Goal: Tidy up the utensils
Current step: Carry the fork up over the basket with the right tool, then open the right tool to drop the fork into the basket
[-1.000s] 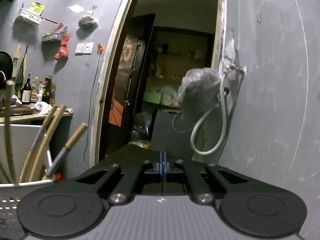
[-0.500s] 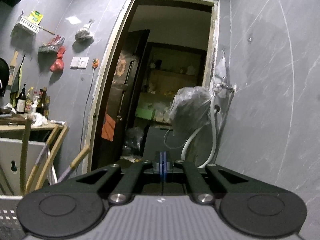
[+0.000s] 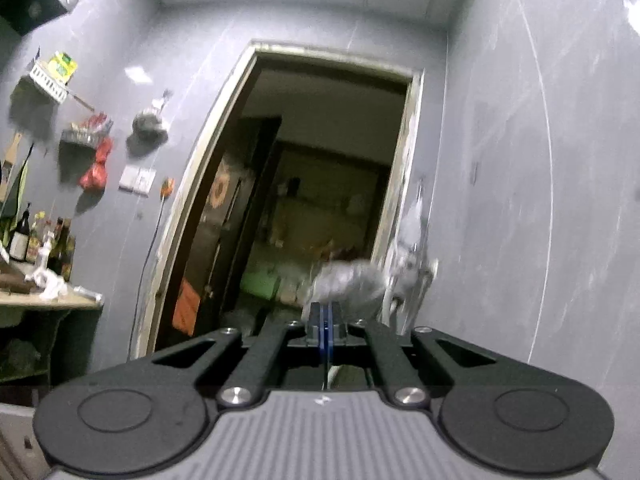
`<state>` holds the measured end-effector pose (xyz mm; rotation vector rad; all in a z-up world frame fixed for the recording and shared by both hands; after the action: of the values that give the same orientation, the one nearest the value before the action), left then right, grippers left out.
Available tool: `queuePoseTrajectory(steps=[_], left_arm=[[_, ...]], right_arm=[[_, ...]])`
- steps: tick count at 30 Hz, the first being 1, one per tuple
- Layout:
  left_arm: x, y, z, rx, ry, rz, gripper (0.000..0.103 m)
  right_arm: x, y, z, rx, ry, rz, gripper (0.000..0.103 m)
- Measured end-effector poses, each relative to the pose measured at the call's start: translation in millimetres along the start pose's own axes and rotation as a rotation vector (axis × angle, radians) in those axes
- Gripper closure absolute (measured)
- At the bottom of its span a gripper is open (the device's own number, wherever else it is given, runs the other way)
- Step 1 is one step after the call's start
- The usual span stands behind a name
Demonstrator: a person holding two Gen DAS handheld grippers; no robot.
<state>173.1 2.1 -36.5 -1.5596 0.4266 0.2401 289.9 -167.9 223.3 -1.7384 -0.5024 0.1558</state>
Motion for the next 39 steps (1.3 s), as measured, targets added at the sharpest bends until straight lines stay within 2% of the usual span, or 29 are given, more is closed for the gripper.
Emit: queuePoseTrajectory(steps=[6, 11, 15, 23, 33, 39], left_arm=[[0.3, 0.0, -0.1, 0.002, -0.002, 0.001, 0.026], [1.0, 0.2, -2.7, 0.008, -0.007, -0.001, 0.026], [0.4, 0.8, -3.3, 0.004, -0.002, -0.002, 0.026], [0.5, 0.9, -2.5, 0.000, 0.000, -0.002, 0.026], [0.3, 1.0, -2.0, 0.001, -0.001, -0.002, 0.027], [0.1, 0.9, -1.8, 0.000, 0.000, -0.002, 0.027]], right_arm=[[-13.1, -50.2, 9.9, 0.024, -0.058, -0.106, 0.101], [-14.7, -60.6, 31.8, 0.048, -0.152, -0.121, 0.101], [-13.2, -52.4, 51.1, 0.074, -0.229, -0.090, 0.101], [-12.7, -33.7, 89.1, 0.041, -0.314, -0.058, 0.100], [-18.6, 0.7, 120.9, -0.050, -0.339, -0.013, 0.100], [-23.1, 10.4, 131.5, -0.066, -0.363, 0.002, 0.100]])
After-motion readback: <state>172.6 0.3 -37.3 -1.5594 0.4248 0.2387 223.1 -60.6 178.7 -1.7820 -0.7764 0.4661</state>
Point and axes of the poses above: each gripper's, at about its wrist camera, not at the fingertips, and x roughly the way its jaws point, z to its left, y to its underside, the point moved 8 cm from there along x, roughly the way its jaws point, and after that the axes turned 1 degree about z, right-handed, at the moved point
